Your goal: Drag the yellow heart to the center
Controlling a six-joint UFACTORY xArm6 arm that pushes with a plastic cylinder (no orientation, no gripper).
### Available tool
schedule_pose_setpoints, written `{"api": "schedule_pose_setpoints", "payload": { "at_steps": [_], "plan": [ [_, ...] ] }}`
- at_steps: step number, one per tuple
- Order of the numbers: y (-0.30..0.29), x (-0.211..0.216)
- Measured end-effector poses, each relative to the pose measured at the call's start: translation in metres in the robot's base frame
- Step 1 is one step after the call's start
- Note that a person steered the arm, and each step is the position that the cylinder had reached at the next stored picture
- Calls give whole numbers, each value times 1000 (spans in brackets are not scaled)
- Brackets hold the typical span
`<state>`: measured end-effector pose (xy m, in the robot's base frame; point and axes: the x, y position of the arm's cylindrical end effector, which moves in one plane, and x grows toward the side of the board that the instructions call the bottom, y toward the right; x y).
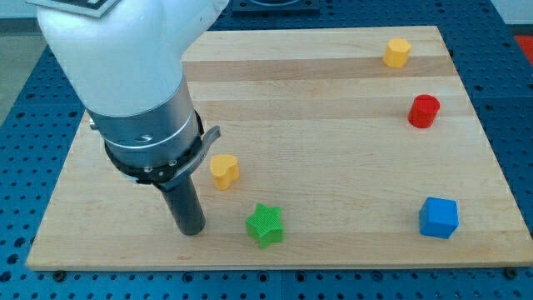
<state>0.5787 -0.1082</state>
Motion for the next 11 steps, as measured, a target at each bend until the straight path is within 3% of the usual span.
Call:
{"api": "schedule_pose_setpoints", "payload": {
  "at_steps": [2, 5, 6, 9, 10, 11],
  "plan": [
    [7, -51],
    [38, -51],
    [39, -83],
    [39, -286],
    [31, -286],
    [14, -232]
  ]
}}
